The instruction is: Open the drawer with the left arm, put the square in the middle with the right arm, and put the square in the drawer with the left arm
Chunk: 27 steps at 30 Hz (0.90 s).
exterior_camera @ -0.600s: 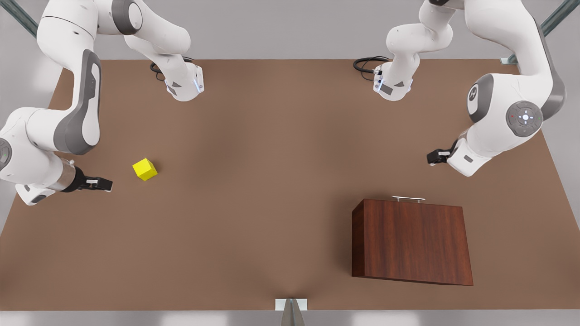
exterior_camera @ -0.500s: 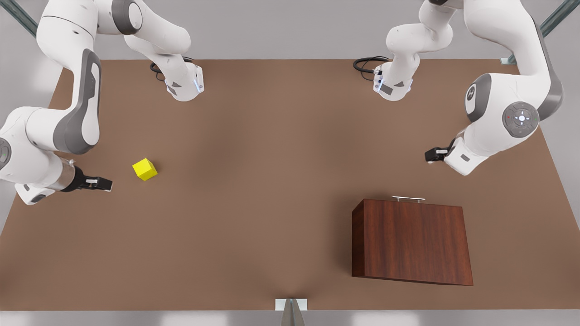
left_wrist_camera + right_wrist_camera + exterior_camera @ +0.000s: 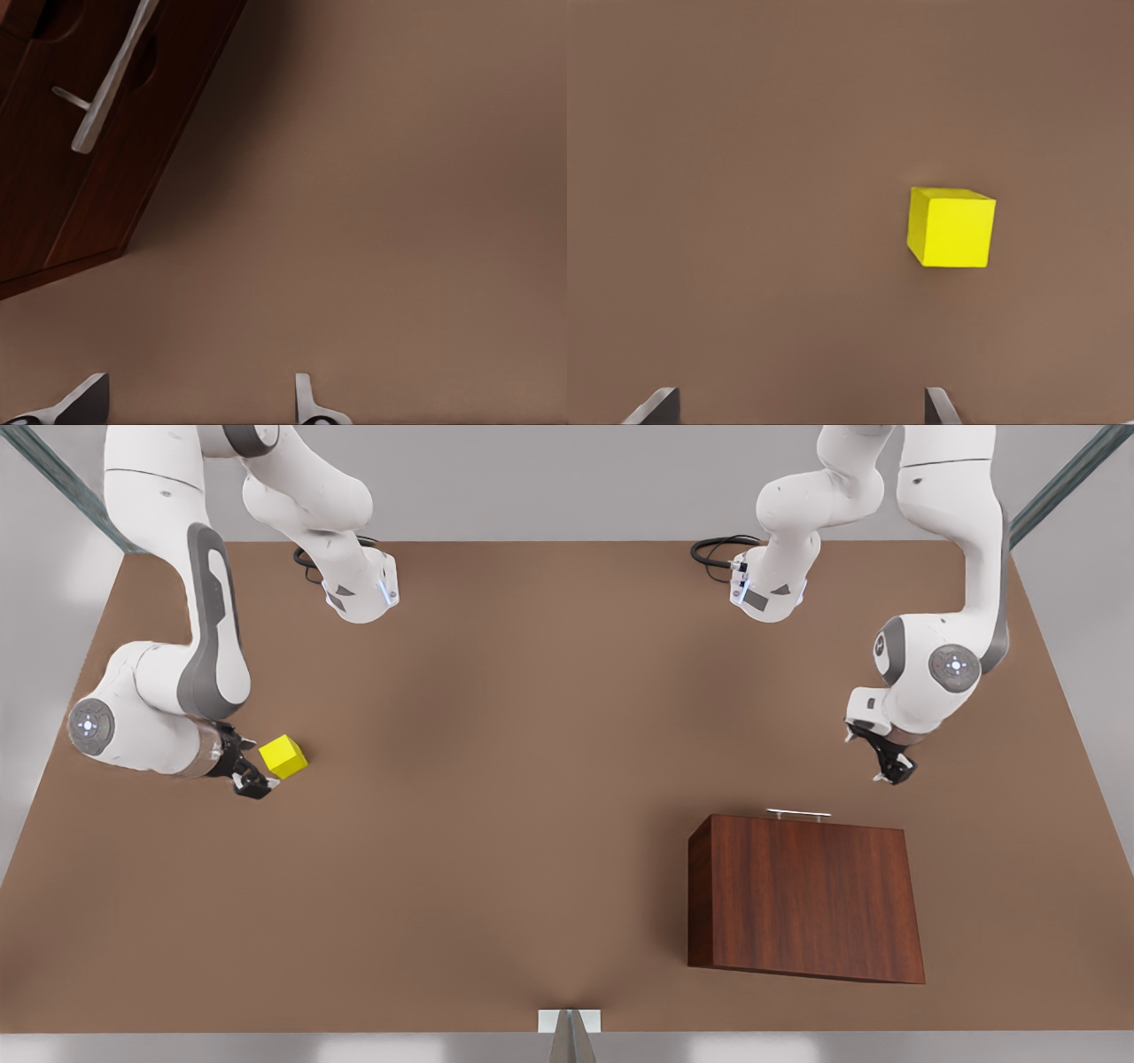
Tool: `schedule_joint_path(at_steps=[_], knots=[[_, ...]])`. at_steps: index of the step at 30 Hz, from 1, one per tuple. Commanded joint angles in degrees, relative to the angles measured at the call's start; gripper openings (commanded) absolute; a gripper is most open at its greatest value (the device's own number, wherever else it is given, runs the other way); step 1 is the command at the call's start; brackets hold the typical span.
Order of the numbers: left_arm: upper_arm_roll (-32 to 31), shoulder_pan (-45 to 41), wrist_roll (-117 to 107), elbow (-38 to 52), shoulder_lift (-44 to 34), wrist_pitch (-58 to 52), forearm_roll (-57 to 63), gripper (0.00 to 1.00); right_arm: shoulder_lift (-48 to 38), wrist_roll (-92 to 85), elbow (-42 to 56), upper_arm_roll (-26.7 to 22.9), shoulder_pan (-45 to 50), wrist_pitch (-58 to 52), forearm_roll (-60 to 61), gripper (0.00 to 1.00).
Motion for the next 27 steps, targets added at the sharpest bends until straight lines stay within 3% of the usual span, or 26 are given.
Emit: schedule_joint_path(at_steps=[1,2,5,13,24,27], knots=[[-0.1,-4.0,0.0,-0.1,0.1,0.4,1.0,1.00,-0.8,0.2,-2.3,0.2,1.0,2.0,0.0,1.00],[-0.1,-4.1,0.1,-0.1,0.3,0.8,1.1,1.00,-3.2,0.9,-10.0,0.2,1.2,9.8,0.0,1.00],[-0.3,-4.0,8.0,0.2,2.2,4.2,3.0,1.00,-3.9,2.4,-14.4,0.2,1.1,10.4,0.0,1.00],[-0.3,-4.0,11.9,-0.1,3.8,9.9,3.8,1.00,6.0,-14.3,-14.6,-0.5,-9.7,18.7,2.2,1.00],[-0.5,-4.1,10.9,-0.7,6.6,17.9,5.3,1.00,10.2,-22.5,-14.9,-0.4,-12.5,19.6,2.8,1.00],[-3.1,-4.1,10.5,-0.7,6.7,17.8,4.7,1.00,11.8,-22.9,-14.9,-0.4,-12.3,20.2,2.8,1.00]])
